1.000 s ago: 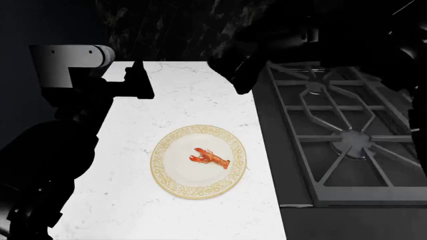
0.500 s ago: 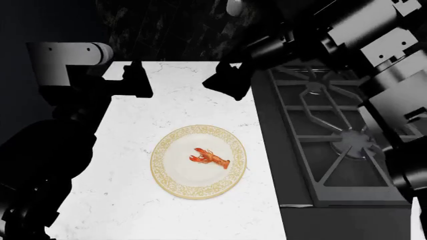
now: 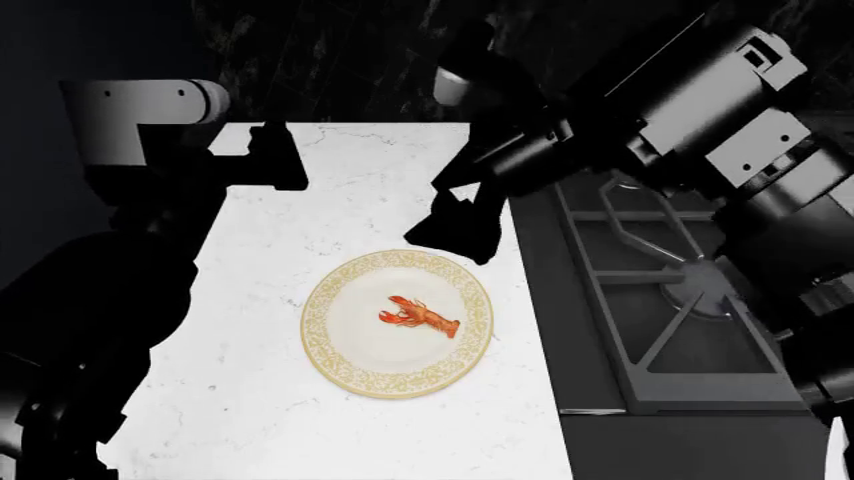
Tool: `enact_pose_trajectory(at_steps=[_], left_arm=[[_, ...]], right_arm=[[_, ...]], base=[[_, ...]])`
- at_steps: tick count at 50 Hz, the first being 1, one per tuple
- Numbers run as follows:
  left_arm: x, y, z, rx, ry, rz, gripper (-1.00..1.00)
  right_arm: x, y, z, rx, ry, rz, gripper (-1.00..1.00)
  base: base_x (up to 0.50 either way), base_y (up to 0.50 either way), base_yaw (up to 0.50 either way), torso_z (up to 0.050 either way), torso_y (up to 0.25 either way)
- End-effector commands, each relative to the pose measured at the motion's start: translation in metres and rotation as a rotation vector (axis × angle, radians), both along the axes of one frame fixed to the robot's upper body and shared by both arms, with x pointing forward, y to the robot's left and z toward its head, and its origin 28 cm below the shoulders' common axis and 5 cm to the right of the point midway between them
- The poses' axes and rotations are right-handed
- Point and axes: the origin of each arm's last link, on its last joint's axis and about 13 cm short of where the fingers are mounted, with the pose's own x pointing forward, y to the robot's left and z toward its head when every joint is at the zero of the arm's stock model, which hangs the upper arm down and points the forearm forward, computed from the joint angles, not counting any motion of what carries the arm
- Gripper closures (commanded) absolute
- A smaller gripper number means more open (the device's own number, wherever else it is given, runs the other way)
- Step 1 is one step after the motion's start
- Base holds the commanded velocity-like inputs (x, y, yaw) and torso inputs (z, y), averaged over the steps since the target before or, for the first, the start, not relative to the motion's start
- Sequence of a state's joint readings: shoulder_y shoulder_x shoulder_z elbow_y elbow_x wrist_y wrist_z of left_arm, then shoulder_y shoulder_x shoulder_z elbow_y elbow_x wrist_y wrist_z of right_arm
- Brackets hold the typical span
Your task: Frozen meat rests on a plate on the counter. Retrieve the meat and place it in a pot on a burner. Then turn the burner on.
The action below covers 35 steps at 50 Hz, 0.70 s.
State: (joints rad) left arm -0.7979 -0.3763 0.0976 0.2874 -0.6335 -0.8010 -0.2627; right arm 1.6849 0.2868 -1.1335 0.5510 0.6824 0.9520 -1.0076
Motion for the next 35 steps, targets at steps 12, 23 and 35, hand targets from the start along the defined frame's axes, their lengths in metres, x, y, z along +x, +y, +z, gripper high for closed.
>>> enact_pose_trajectory(at_steps=[12,23,35], left_arm=[[0.002,0.000,0.002,-0.023,0.000,-0.014,-1.00],[0.001,0.000,0.002,-0.017,-0.003,-0.016,-1.00],[0.000,0.001,0.001,-0.028,-0.007,-0.018,-1.00]], right_arm=[[-0.003,0.010,-0.027,-0.044,0.062,0.052,-1.00],[-0.004,0.016,-0.036,-0.096,0.060,0.053,-1.00],[0.000,0.021,-0.050,-0.104,0.072,0.040,-1.00]], base=[[0.00,0.00,0.00,0.000,0.000],[0.00,0.00,0.00,0.000,0.000],[0.00,0.00,0.00,0.000,0.000]])
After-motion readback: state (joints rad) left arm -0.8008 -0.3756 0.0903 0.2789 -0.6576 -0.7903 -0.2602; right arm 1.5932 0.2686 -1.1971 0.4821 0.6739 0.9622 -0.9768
